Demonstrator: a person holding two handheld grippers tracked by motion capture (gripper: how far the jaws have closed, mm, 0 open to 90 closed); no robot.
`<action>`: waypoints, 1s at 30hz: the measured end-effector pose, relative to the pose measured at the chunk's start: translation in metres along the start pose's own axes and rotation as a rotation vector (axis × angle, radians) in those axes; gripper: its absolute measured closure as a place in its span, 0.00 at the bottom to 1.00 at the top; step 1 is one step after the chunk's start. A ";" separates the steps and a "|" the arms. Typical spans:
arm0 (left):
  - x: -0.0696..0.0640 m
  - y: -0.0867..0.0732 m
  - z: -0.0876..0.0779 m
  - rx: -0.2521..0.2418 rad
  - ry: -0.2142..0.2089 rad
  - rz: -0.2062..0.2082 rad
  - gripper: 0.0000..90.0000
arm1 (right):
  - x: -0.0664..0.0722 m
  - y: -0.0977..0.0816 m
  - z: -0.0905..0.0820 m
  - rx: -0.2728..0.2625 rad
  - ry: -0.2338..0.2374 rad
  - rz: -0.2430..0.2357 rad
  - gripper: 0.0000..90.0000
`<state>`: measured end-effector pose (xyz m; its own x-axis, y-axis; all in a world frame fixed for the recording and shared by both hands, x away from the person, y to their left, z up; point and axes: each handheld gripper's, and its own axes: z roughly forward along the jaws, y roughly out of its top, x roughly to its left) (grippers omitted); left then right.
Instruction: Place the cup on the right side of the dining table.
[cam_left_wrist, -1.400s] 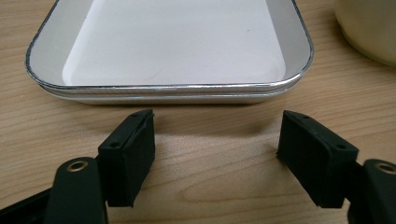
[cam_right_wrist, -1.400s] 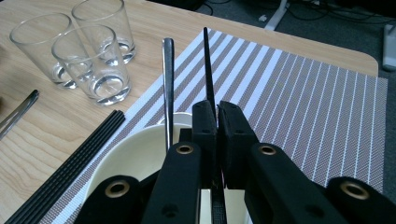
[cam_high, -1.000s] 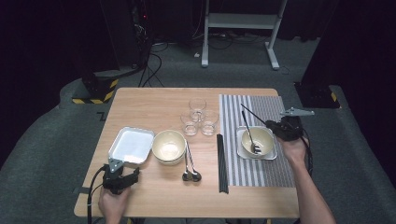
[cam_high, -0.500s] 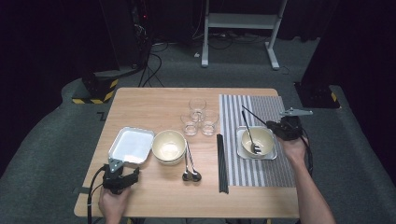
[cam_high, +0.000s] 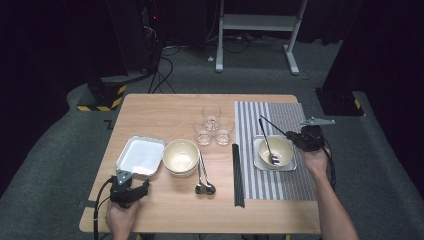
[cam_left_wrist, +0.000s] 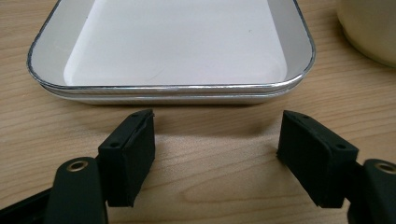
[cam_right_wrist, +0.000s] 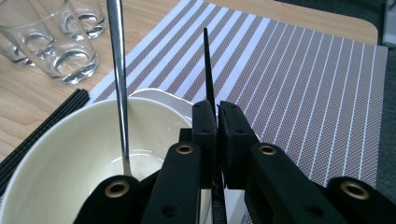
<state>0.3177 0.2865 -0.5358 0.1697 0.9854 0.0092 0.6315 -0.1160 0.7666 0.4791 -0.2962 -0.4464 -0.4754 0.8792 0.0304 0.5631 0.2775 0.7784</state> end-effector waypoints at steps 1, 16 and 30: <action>0.000 0.000 0.000 0.000 0.001 0.001 0.31 | -0.001 -0.001 0.001 0.002 -0.001 -0.001 0.96; 0.000 0.000 0.000 0.001 0.001 0.000 0.31 | -0.004 -0.004 0.007 0.014 0.002 -0.004 0.96; 0.000 0.000 0.000 0.001 0.001 -0.001 0.31 | -0.010 -0.013 0.012 0.027 0.004 0.017 0.96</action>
<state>0.3179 0.2864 -0.5358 0.1681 0.9857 0.0094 0.6321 -0.1151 0.7663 0.4850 -0.3041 -0.4642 -0.4683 0.8824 0.0454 0.5888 0.2733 0.7607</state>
